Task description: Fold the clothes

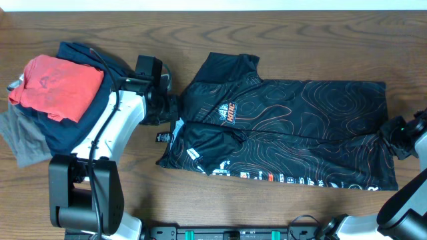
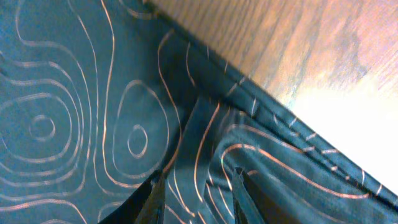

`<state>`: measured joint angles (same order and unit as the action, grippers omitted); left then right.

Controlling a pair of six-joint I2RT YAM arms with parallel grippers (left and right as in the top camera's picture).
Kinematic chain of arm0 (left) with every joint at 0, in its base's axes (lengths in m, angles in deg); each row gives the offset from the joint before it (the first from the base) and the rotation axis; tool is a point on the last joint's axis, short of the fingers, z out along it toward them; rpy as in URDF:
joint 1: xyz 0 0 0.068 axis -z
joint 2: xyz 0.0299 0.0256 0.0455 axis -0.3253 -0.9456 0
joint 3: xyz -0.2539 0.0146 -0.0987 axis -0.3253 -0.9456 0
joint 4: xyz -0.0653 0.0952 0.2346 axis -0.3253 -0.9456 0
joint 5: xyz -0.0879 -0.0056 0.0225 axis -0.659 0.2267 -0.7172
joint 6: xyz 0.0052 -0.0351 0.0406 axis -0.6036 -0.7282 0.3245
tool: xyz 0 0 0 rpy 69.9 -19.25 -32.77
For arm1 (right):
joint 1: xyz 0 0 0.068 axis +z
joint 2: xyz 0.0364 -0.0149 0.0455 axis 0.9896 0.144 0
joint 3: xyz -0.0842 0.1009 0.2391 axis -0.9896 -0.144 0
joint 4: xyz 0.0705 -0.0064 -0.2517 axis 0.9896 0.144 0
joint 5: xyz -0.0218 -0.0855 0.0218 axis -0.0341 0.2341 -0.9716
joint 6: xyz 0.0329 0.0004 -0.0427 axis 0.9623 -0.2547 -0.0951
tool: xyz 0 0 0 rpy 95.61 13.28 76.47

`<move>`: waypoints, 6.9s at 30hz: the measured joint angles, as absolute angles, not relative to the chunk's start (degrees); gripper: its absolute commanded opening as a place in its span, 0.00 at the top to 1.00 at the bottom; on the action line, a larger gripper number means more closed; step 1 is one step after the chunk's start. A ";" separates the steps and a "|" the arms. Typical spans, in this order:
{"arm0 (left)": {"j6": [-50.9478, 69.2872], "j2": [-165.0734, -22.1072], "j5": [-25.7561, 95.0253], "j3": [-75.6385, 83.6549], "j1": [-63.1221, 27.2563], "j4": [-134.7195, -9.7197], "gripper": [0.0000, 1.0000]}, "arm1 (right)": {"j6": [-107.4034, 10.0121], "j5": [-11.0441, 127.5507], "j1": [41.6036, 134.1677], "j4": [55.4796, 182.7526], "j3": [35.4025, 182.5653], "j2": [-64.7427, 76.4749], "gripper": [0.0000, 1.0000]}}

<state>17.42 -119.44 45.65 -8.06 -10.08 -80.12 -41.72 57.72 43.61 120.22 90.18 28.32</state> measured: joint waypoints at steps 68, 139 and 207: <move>26.62 -154.14 46.83 23.09 -0.31 -59.55 0.92 | -52.91 53.61 56.88 139.54 95.22 17.83 0.44; 24.17 -142.65 40.62 22.98 -4.87 -79.31 0.94 | -41.68 72.21 56.29 109.79 112.99 50.77 0.98; 26.19 -131.87 39.05 10.83 0.48 -114.55 0.87 | -47.08 71.40 53.34 128.68 94.50 35.10 0.64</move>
